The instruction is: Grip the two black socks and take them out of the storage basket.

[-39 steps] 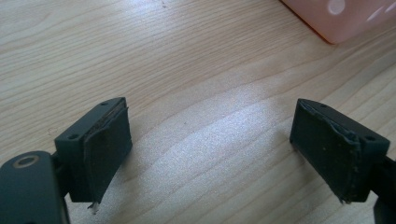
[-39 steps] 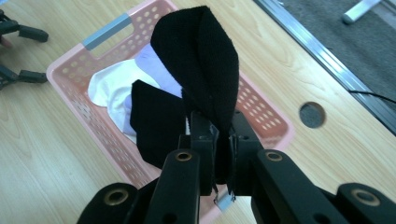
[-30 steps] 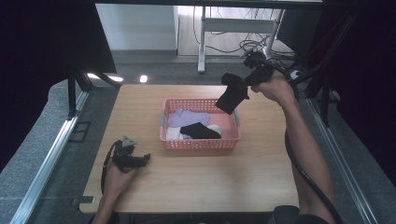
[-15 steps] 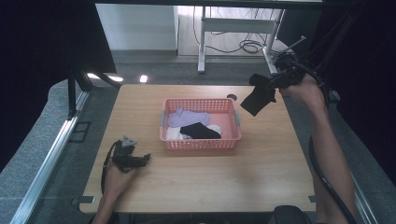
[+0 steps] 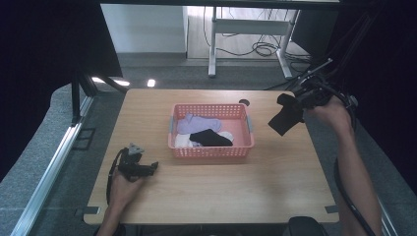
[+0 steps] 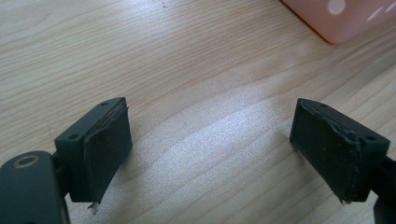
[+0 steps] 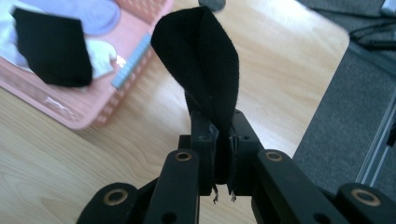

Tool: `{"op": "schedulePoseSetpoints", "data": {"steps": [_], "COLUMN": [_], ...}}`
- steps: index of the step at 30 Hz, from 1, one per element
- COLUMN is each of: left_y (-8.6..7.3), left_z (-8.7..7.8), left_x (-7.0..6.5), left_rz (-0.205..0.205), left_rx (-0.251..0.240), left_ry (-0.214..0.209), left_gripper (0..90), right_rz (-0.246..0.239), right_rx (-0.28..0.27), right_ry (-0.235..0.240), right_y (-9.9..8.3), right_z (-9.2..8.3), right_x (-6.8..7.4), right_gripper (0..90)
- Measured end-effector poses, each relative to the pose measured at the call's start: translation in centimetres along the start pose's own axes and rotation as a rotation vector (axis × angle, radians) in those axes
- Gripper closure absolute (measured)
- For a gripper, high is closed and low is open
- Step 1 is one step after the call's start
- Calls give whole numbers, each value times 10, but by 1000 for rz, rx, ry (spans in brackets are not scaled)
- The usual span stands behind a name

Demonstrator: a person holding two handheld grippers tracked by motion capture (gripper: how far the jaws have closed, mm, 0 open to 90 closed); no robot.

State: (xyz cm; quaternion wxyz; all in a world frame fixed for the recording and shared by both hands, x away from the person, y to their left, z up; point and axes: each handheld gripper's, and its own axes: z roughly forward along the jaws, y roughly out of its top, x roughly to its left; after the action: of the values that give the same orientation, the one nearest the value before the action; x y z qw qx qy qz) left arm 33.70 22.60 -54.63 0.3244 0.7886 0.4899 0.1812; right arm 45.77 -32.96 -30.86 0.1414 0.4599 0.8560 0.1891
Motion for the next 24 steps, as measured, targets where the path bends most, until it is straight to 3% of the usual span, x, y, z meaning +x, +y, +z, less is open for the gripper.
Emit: {"op": "schedulePoseSetpoints", "data": {"steps": [14, 24], "left_y": [0, 0], "left_z": [0, -1], "left_x": [0, 0], "left_rz": [-1, 3], "left_rx": [2, 6], "left_ry": [0, 0], "left_gripper": [123, 123], "right_rz": [-17, 5], "right_rx": [84, 146], "right_ry": [52, 69], "right_y": [-42, -70], "right_z": [82, 141], "right_x": [13, 20], "right_gripper": [830, 803]}}
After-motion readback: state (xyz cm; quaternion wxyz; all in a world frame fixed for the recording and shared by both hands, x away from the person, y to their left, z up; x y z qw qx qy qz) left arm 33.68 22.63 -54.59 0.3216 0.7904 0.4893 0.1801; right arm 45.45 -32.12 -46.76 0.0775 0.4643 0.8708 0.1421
